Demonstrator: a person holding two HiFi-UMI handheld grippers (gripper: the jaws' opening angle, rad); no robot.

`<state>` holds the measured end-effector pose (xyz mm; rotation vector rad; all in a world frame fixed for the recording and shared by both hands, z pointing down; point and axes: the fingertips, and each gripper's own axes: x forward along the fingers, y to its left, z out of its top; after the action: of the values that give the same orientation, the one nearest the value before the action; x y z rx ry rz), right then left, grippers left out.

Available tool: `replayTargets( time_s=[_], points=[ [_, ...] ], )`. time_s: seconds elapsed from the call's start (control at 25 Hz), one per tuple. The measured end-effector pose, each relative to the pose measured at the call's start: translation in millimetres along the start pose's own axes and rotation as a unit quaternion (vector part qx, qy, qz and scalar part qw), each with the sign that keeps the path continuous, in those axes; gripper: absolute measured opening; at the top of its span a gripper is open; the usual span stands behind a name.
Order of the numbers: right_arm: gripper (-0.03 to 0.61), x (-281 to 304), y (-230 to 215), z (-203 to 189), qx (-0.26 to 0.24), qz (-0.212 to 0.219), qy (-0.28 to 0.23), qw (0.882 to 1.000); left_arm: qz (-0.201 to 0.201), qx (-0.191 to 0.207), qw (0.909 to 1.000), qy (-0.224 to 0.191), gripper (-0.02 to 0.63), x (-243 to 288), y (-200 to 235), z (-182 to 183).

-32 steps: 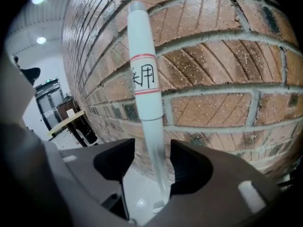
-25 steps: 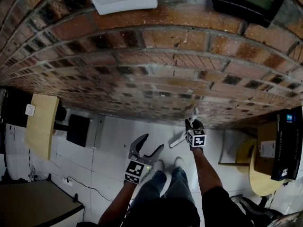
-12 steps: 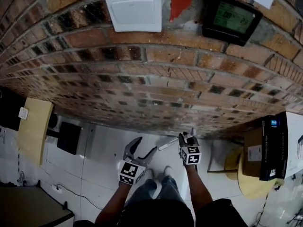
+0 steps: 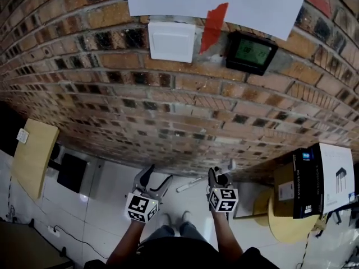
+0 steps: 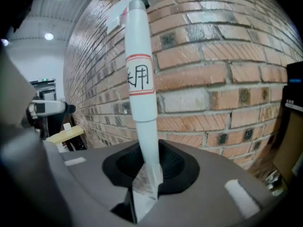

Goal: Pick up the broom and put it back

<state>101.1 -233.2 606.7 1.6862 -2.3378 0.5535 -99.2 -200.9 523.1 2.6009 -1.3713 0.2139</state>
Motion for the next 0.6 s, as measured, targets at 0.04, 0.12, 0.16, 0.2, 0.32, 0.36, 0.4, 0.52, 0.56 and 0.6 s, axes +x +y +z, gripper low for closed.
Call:
replayTargets(
  time_s=[0.04,0.12,0.16,0.2,0.32,0.36,0.4,0.52,0.56,0.6],
  points=[
    [0.080,-10,1,12,-0.001,-0.004,-0.009,1.000,0.005,0.003,1.0000,-0.008,0.308,-4,1,7],
    [0.080,-28,3,35,-0.005,-0.010,-0.026,1.000,0.016,0.013,0.9995,-0.022,0.308,-10,4,20],
    [0.080,-36,4,47,-0.007,-0.013,-0.034,0.999,0.024,0.020,0.9991,-0.027,0.308,-13,5,26],
    [0.080,-43,4,58,-0.008,-0.017,-0.043,0.999,0.035,0.028,0.9985,-0.031,0.308,-16,7,31],
    [0.080,-65,2,92,-0.011,-0.030,-0.070,0.997,0.071,0.057,0.9948,-0.044,0.308,-23,13,51],
    [0.078,-72,2,103,-0.013,-0.034,-0.079,0.996,0.082,0.063,0.9934,-0.049,0.308,-26,14,59],
    [0.078,-79,2,113,-0.015,-0.035,-0.088,0.995,0.092,0.065,0.9922,-0.055,0.308,-28,15,66],
    [0.077,-101,7,146,-0.027,-0.035,-0.125,0.991,0.111,0.057,0.9893,-0.075,0.308,-36,16,87],
    [0.075,-107,9,158,-0.031,-0.035,-0.139,0.989,0.116,0.056,0.9883,-0.082,0.308,-38,17,93],
    [0.074,-114,10,169,-0.035,-0.035,-0.153,0.987,0.121,0.056,0.9872,-0.087,0.308,-40,18,100]
  ],
)
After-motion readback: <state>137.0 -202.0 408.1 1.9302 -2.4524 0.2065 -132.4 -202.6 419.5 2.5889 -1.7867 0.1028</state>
